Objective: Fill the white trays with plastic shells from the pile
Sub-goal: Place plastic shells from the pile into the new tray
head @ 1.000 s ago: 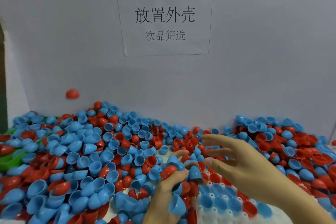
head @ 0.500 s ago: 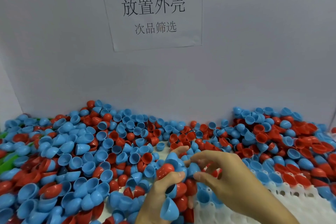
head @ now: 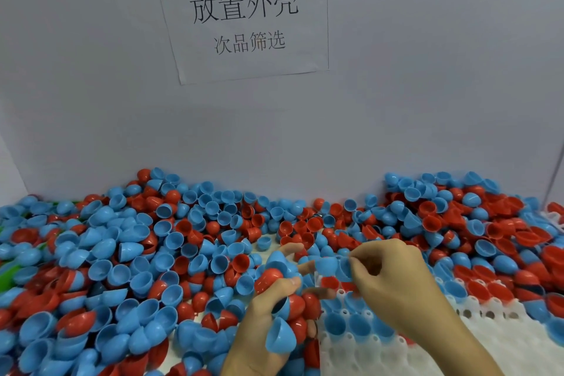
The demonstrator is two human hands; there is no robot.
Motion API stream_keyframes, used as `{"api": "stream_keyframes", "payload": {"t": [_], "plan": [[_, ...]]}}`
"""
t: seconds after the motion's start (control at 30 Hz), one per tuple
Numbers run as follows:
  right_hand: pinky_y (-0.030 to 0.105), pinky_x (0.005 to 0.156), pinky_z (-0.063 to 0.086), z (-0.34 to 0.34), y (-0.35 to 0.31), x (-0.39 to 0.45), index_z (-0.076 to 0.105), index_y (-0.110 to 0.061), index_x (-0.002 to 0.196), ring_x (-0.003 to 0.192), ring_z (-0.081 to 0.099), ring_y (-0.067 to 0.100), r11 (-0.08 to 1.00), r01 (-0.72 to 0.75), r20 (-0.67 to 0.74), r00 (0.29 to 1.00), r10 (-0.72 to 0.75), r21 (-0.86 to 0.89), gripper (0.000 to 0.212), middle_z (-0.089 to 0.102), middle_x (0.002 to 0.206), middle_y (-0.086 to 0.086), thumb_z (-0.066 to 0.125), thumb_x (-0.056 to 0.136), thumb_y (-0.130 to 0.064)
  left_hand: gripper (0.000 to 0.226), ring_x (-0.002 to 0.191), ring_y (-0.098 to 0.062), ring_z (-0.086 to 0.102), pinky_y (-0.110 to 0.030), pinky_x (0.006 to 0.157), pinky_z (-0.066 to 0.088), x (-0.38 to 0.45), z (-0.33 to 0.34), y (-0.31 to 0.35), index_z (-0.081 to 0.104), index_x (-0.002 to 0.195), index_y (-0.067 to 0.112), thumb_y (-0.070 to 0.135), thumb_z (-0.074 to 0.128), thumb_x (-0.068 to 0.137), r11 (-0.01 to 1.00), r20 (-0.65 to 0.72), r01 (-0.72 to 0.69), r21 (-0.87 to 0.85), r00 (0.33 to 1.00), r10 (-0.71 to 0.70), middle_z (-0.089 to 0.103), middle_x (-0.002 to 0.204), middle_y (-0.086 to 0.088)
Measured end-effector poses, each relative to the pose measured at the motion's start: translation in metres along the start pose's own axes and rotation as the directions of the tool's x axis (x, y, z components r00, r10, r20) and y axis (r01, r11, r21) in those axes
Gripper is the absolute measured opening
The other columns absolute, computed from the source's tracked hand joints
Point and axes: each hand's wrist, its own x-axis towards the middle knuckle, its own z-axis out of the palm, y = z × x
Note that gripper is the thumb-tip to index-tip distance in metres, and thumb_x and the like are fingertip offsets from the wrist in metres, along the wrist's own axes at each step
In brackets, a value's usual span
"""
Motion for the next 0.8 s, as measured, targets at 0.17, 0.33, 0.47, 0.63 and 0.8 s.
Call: {"api": "stream_keyframes", "payload": {"t": [0.17, 0.33, 0.47, 0.63, 0.8], "plan": [[0.022, 0.055, 0.058, 0.0, 0.0, -0.001, 0.066, -0.028, 0.08, 0.056, 0.069, 0.007, 0.99, -0.104, 0.041, 0.994, 0.1, 0.094, 0.018, 0.071, 0.06, -0.007, 0.064, 0.092, -0.015, 0.04, 0.077, -0.034, 0.068, -0.029, 0.042, 0.045, 0.001, 0.004, 0.002, 0.068, 0.107, 0.02, 0.016, 0.076, 0.069, 1.0, -0.036, 0.015, -0.007, 0.999, -0.015, 0.067, 0.103, -0.021], [0.026, 0.062, 0.06, 0.001, -0.006, -0.003, 0.069, -0.024, 0.074, 0.063, 0.07, 0.004, 0.987, -0.087, 0.039, 0.996, 0.082, 0.137, 0.016, 0.072, 0.064, -0.009, 0.069, 0.088, -0.019, 0.039, 0.07, -0.029, 0.065, -0.027, 0.038, 0.044, 0.002, 0.007, 0.002, 0.062, 0.11, 0.014, 0.021, 0.074, 0.073, 1.0, -0.065, 0.023, 0.016, 0.998, -0.022, 0.064, 0.085, -0.016], [0.026, 0.059, 0.06, 0.003, -0.013, -0.006, 0.067, -0.025, 0.076, 0.057, 0.069, 0.005, 0.987, -0.057, 0.051, 0.997, 0.05, 0.148, 0.017, 0.071, 0.062, -0.01, 0.069, 0.09, -0.016, 0.04, 0.062, -0.026, 0.064, -0.027, 0.038, 0.043, 0.001, 0.007, 0.002, 0.073, 0.097, 0.004, 0.031, 0.078, 0.067, 0.992, -0.062, 0.096, 0.079, 0.994, -0.091, 0.066, 0.081, -0.021], [0.015, 0.056, 0.054, 0.009, -0.018, -0.008, 0.067, -0.026, 0.073, 0.059, 0.065, -0.002, 0.997, 0.036, -0.04, 0.999, -0.033, 0.071, 0.022, 0.065, 0.056, -0.007, 0.073, 0.085, -0.01, 0.044, 0.061, -0.027, 0.062, -0.025, 0.038, 0.043, 0.0, 0.009, 0.001, 0.078, 0.087, 0.003, 0.04, 0.084, 0.065, 0.986, -0.006, 0.116, 0.121, 0.993, -0.116, 0.065, 0.079, -0.024], [0.01, 0.058, 0.051, 0.01, -0.021, -0.01, 0.069, -0.024, 0.075, 0.068, 0.063, -0.006, 0.994, 0.111, -0.056, 0.992, -0.11, 0.02, 0.019, 0.062, 0.058, -0.011, 0.073, 0.084, -0.007, 0.046, 0.066, -0.027, 0.066, -0.027, 0.042, 0.047, 0.001, 0.006, 0.0, 0.077, 0.092, 0.004, 0.033, 0.086, 0.058, 0.99, 0.0, 0.081, 0.117, 0.997, -0.082, 0.065, 0.082, -0.021]]}}
